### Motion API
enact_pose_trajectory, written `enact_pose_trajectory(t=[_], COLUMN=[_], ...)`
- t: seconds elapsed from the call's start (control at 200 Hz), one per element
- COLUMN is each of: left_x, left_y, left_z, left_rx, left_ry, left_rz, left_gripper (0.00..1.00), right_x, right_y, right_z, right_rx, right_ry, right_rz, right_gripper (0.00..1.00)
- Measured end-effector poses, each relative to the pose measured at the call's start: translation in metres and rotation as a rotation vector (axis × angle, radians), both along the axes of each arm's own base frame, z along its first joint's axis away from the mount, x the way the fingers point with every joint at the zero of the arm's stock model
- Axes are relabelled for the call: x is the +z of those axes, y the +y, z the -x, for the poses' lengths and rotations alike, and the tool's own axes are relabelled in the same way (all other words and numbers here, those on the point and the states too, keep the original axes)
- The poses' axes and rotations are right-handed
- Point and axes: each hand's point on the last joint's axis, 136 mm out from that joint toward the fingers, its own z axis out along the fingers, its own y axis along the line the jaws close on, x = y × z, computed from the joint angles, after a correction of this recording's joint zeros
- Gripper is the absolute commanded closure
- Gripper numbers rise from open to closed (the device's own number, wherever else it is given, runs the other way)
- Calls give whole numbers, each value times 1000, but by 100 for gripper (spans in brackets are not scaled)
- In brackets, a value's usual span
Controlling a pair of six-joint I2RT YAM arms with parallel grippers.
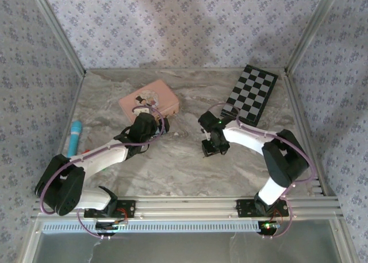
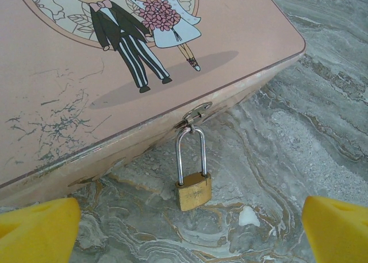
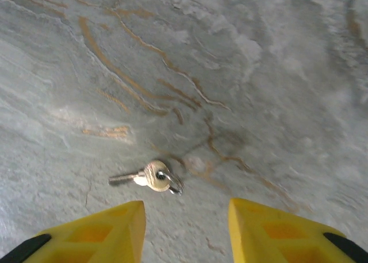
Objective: Unlock a padlock with a key
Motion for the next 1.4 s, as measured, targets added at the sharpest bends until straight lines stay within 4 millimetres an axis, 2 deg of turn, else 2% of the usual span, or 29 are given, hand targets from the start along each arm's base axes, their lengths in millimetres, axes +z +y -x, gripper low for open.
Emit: enact_pose_trajectory(t=[0.23, 0.455, 0.74, 0.835, 0.959, 1.114, 1.299, 1.399], left_x=[0, -1, -10, -11, -9, -7, -12, -7], left_y=[0, 0, -4, -7, -15, -37, -73, -89], left_z=[0, 0, 0, 1, 3, 10, 18, 12], left_rx=[5, 12, 16, 14, 15, 6, -4, 7], left_ry=[2, 7, 35, 44, 52, 73, 122, 133], left_rz=[7, 16, 37, 55, 105, 210, 335, 400], left_gripper=[1, 1, 1, 1, 2, 4, 9, 14], right_x=[-12, -19, -17, -16, -12, 14, 71, 96], right_y=[8, 9, 7, 5, -8, -15, -1, 9], right_z=[-6, -3, -1, 1, 3, -9, -36, -48], right_rx=[-10, -56, -148, -215, -356, -487, -444, -393], right_ry=[-9, 2, -15, 0, 12, -85, -320, -454], right_rz=[-29, -52, -94, -164, -296, -496, -657, -699], right_gripper=[66, 70, 100, 100, 100, 100, 100, 100])
